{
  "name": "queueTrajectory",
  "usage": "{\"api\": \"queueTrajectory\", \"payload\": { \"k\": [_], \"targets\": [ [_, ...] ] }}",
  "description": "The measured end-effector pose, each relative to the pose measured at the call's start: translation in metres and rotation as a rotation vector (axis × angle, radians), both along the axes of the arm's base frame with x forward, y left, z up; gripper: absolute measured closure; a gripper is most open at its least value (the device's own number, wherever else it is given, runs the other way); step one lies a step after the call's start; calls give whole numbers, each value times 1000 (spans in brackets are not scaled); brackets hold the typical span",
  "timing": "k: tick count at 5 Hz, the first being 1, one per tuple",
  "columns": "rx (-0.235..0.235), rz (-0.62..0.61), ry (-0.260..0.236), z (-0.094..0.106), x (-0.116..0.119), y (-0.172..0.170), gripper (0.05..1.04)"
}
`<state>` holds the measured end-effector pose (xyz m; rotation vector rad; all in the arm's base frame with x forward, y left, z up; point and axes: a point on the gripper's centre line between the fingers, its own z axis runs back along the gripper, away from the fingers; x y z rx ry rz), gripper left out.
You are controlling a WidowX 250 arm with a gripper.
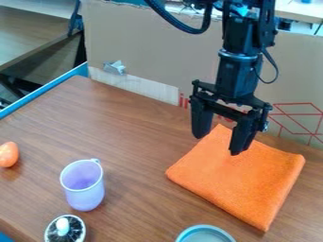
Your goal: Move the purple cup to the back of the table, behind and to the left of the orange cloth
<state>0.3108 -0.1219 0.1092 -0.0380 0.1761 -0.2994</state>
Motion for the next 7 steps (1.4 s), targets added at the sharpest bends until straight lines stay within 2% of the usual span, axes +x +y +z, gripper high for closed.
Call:
{"api": "queueTrajectory", "payload": {
  "k": [1,2,3,5,6,7],
  "targets": [
    [12,-1,35,-12,-4,1,83],
    [9,-17,12,-10,-30,20,83],
    [15,-7,-39,3,-41,41,83],
    [108,61,12,-5,-65,77,83],
    [115,80,-1,4,-77,86,83],
    [138,86,-12,4,-88,96,83]
  ]
}}
